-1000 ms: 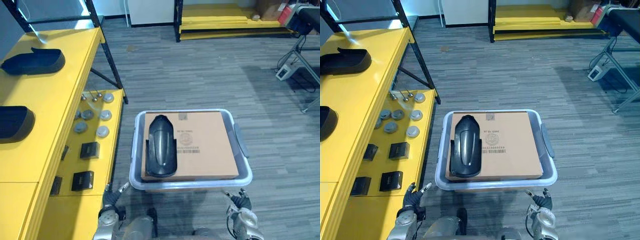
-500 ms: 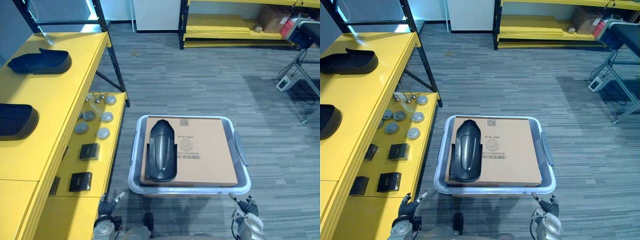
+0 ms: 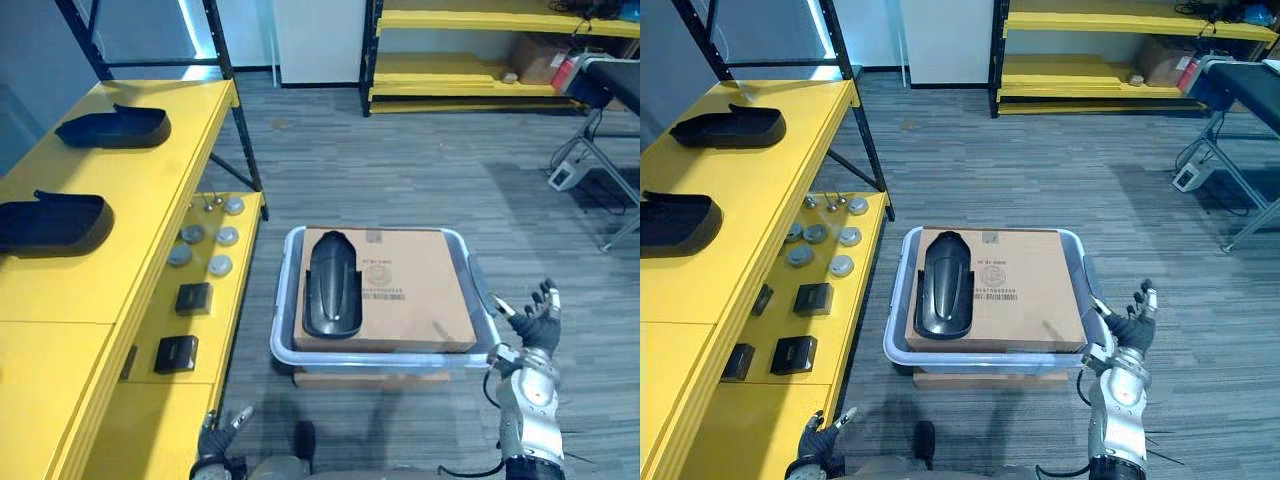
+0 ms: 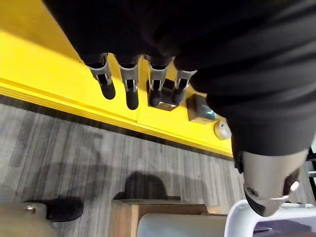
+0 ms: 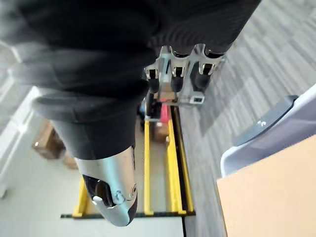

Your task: Walk over and take plastic housings, then place them on the shelf

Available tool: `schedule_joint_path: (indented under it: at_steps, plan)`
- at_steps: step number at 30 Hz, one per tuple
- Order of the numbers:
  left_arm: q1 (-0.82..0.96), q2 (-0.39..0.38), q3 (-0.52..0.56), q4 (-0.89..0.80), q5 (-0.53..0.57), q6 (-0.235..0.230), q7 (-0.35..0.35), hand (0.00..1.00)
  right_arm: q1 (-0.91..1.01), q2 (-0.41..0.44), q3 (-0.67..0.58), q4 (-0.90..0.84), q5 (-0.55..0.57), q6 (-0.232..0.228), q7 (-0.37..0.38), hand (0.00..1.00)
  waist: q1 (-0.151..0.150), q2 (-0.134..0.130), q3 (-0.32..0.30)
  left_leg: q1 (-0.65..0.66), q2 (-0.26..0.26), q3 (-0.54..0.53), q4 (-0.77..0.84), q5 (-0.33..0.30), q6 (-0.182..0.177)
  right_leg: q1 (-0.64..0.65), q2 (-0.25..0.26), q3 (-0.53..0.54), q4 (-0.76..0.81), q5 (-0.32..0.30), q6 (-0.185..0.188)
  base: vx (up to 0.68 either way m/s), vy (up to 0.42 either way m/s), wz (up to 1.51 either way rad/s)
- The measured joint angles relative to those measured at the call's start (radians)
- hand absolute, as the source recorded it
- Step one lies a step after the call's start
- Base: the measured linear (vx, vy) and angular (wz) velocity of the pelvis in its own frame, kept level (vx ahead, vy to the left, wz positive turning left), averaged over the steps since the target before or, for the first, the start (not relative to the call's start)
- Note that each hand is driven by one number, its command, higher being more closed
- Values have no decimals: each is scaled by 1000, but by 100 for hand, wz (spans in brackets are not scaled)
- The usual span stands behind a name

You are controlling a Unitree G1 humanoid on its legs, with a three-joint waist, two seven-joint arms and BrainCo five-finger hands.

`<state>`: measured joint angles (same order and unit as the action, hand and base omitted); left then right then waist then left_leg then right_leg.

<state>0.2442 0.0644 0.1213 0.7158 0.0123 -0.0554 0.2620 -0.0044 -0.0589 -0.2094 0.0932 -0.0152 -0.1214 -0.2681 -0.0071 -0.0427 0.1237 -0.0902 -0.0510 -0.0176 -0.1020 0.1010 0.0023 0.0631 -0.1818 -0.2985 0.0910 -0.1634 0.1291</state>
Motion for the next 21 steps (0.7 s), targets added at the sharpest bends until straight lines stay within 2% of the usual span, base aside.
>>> schedule_joint_path:
  at_steps: [1,3,6,9,12,14,17,18,21]
  plan:
    - [-3,0,-2,0,0,0,0,0,-12,2,16,1,-19,3,-1,0,3,-1,1,-4,-2,-1,0,4,2,-1,0,-1,-3,3,0,96,9,10]
    - [-12,-1,-6,-16,0,0,0,0,-78,24,49,37,-73,19,-19,0,29,-7,4,-12,-12,-8,6,27,15,3,-4,-6,-10,19,3,181,1,13]
    - [-21,-1,-18,-43,0,-9,2,0,-194,23,63,138,-110,49,-44,0,37,-6,7,-40,-26,-30,8,45,39,2,-11,-35,-23,25,8,195,-19,31]
    - [-32,-1,-29,-65,0,-12,3,0,-281,35,64,222,-145,85,-64,0,78,-11,33,-47,-25,-46,8,45,39,5,-5,-43,-25,38,3,100,-23,25]
    - [-30,-8,-34,-79,0,-16,7,0,-367,38,72,314,-185,107,-70,0,86,-11,60,-57,-19,-68,8,45,39,4,5,-55,-23,52,-18,59,-21,24]
    - [-47,-14,-40,-79,0,-19,19,0,-429,37,62,370,-216,134,-103,0,103,-10,90,-79,-18,-81,30,41,35,-4,5,-58,-22,60,-30,7,10,18]
    - [-66,-15,-42,-79,-1,-20,31,0,-489,34,60,449,-246,177,-122,0,114,-9,113,-110,-18,-99,50,35,28,-18,7,-64,-20,61,-32,-24,7,16]
    - [-73,-18,-42,-79,-1,-21,34,0,-493,32,59,466,-262,186,-126,0,127,-7,120,-113,-19,-107,50,35,28,-19,8,-71,-20,61,-32,-36,0,10]
    - [-72,-20,-44,-78,-1,-21,48,0,-495,35,59,492,-291,216,-128,0,130,-4,126,-116,-21,-120,50,36,28,-19,8,-87,-14,61,-31,-32,5,10]
